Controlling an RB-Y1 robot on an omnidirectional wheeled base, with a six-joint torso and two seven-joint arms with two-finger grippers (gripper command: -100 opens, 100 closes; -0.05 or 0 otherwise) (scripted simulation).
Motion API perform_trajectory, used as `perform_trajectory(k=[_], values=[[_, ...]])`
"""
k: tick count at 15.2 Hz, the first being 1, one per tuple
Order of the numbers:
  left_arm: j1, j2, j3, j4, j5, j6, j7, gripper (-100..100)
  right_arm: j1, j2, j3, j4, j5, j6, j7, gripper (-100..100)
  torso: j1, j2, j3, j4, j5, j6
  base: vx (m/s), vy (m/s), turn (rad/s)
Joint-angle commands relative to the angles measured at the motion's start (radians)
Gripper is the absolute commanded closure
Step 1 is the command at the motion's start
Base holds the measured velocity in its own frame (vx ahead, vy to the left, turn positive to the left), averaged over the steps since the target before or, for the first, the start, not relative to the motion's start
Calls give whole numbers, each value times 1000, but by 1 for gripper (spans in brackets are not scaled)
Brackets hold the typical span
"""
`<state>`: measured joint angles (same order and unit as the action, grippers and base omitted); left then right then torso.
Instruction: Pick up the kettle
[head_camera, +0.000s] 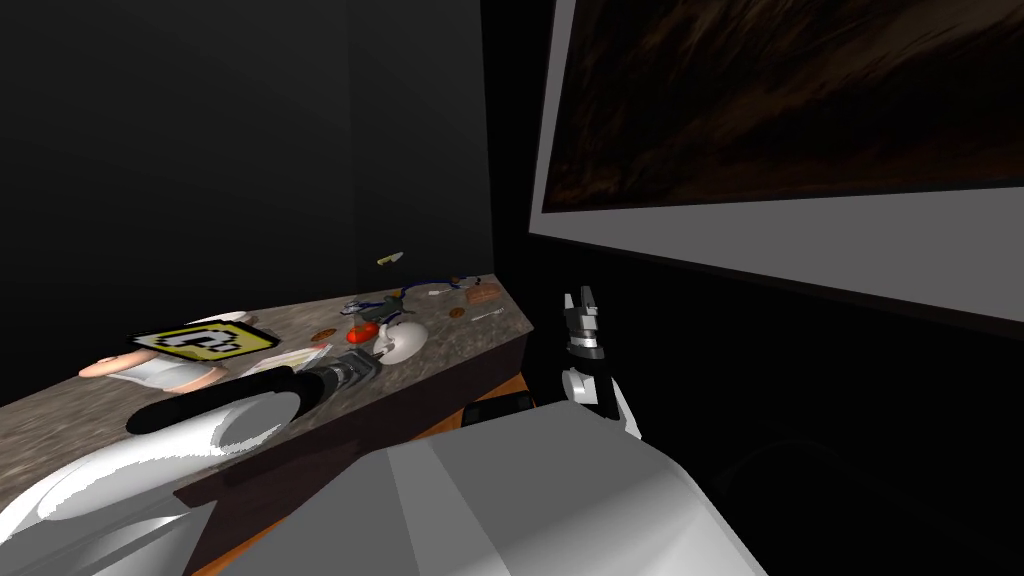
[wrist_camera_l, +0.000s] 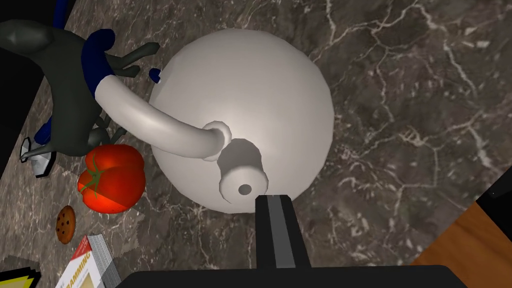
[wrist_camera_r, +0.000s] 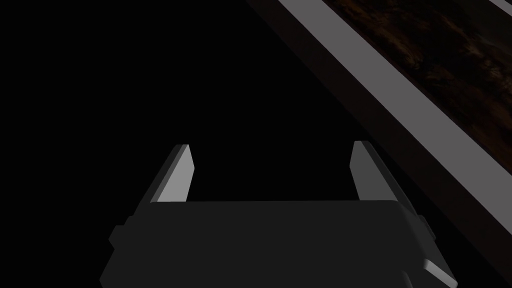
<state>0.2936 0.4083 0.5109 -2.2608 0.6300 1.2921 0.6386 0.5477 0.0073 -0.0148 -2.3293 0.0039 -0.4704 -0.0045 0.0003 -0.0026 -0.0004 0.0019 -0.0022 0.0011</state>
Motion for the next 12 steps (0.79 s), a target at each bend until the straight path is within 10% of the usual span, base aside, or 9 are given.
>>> perform_trajectory(k=[1, 12], values=[[-13, 4, -3, 29, -15, -15, -7, -100, 0, 0, 0, 0, 0, 0, 0, 0, 0, 0, 0, 0, 0, 0, -2, -4, -35], [-68, 11, -17, 164, -75, -85, -37, -100, 0, 0, 0, 0, 0, 0, 0, 0, 0, 0, 0, 0, 0, 0, -1, -3, -38]])
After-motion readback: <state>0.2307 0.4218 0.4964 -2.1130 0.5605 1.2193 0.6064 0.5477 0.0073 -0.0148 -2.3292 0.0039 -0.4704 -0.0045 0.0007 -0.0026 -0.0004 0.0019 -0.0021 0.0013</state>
